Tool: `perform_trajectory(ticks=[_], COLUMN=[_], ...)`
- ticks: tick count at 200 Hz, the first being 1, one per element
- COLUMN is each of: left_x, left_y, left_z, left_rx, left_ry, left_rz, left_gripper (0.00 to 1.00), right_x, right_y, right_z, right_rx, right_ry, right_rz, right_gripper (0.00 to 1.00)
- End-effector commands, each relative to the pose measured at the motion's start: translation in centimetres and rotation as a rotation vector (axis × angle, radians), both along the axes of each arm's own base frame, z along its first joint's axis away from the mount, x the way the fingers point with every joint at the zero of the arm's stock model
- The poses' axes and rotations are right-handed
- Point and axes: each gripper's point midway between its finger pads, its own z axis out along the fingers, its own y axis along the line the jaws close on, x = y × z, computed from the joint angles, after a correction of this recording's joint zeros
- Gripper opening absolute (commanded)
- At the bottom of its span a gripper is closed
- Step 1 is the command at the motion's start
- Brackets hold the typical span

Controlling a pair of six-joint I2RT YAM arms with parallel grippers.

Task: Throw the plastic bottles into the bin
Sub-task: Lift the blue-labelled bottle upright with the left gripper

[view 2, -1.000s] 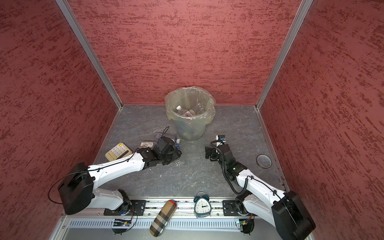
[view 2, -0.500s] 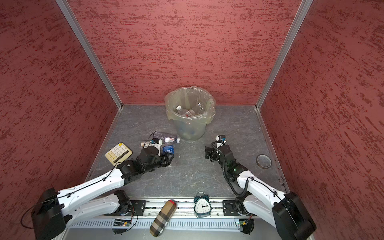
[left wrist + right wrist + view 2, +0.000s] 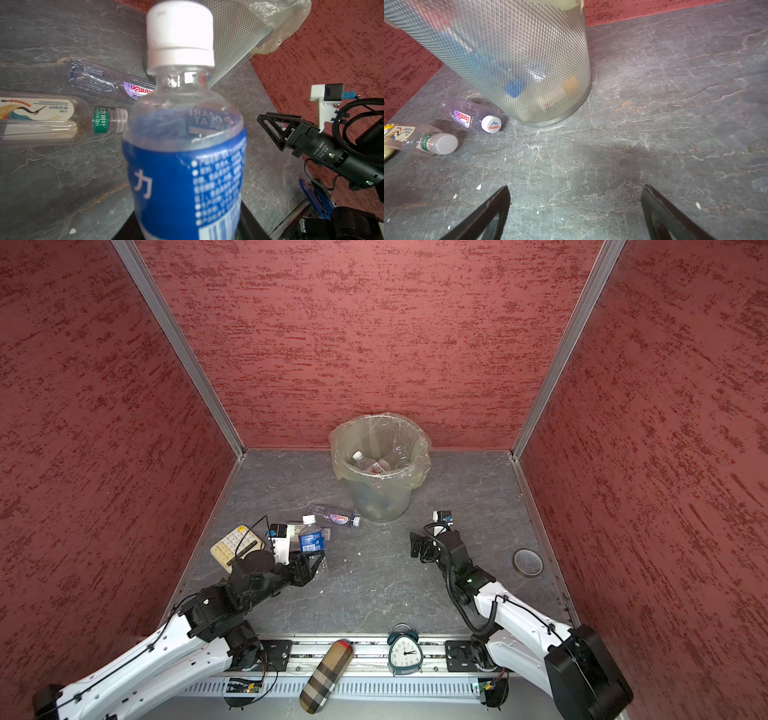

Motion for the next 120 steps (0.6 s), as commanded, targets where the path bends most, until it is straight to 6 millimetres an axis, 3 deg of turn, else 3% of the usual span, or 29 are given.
perform_trajectory(ticks=[1, 35, 75, 101, 120], left_x=[-0.8, -1.5, -0.5, 1.6, 4.9], left_y=[1.4, 1.9, 1.2, -0.9, -3.2], left_z=[-0.2, 2.1, 6.1, 10.9, 14.9], left_rx=[0.045, 0.029, 0.033, 0.034, 0.021], left_ry=[-0.022, -0.086, -0.168, -0.252, -0.293], left_rz=[0.002, -0.02, -0.03, -0.056, -0.069], left_gripper=[0.51, 0.5, 0.5, 0.49, 0.49], right_x=[0.1, 0.1, 0.3, 0.5, 0.5], right_y=[0.1, 0.1, 0.0, 0.2, 0.2], right_z=[0.8, 0.8, 0.5, 0.1, -0.1], right_rx=[0.015, 0.014, -0.001, -0.01, -0.014], right_ry=[-0.033, -0.033, -0.015, 0.003, 0.012], right_rz=[0.005, 0.008, -0.005, -0.002, -0.001], right_gripper=[0.99, 0.99, 0.99, 0.99, 0.99])
